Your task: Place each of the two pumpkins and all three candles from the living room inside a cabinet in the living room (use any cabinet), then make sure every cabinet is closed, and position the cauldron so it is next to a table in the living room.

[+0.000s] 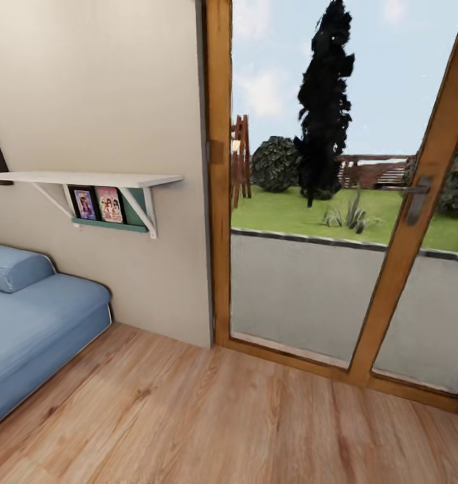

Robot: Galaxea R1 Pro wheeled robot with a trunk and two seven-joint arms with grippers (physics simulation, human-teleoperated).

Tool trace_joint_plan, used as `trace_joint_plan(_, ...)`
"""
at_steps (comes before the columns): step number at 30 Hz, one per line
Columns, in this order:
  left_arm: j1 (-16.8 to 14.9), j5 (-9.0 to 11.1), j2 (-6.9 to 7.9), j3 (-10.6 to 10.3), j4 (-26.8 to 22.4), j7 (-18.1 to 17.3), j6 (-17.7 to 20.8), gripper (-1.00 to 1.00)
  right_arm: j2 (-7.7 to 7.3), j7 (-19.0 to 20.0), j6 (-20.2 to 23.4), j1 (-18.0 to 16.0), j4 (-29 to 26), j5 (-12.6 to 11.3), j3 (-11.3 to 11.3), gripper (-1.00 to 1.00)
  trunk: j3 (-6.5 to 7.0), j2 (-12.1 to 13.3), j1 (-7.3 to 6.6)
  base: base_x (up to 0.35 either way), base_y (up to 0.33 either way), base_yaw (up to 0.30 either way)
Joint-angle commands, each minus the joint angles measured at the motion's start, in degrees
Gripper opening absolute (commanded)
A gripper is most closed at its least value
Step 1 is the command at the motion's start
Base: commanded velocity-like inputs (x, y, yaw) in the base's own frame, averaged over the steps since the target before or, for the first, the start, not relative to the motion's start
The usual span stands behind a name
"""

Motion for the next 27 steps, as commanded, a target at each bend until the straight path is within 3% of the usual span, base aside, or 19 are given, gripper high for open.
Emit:
trace_joint_plan(1, 0.0, -0.1, -0.02, 0.0, -0.1, 0.3, -0.1, 1.00, 0.02, 0.2, -0.2, 0.0, 0.0, 0.6, -0.4, 1.00, -0.06, 0.0, -0.04, -0.277, -0.213, -0.267)
trace_joint_plan(7, 0.0, -0.1, -0.02, -0.1, -0.1, 0.3, -0.2, 1.00, 0.02, 0.2, -0.2, 0.0, 0.0, 0.6, -0.4, 1.00, -0.06, 0.0, -0.04, -0.239, -0.240, -0.187)
trace_joint_plan(15, 0.0, -0.1, -0.02, -0.1, -0.1, 0.3, -0.1, 1.00, 0.02, 0.2, -0.2, 0.0, 0.0, 0.7, -0.3, 1.00, -0.06, 0.0, -0.04, -0.077, -0.300, -0.029)
trace_joint_plan(23, 0.0, 0.1, -0.01, 0.0, -0.1, 0.3, -0.1, 1.00, 0.02, 0.0, -0.2, 0.0, 0.1, 0.6, -0.4, 1.00, -0.06, 0.0, -0.04, -0.001, -0.024, -0.006)
trace_joint_plan(27, 0.0, 0.0, 0.03, 0.0, -0.1, 0.3, -0.1, 1.00, 0.02, 0.0, -0.2, 0.0, 0.1, 0.6, -0.5, 1.00, -0.06, 0.0, -0.04, 0.000, -0.001, -0.218)
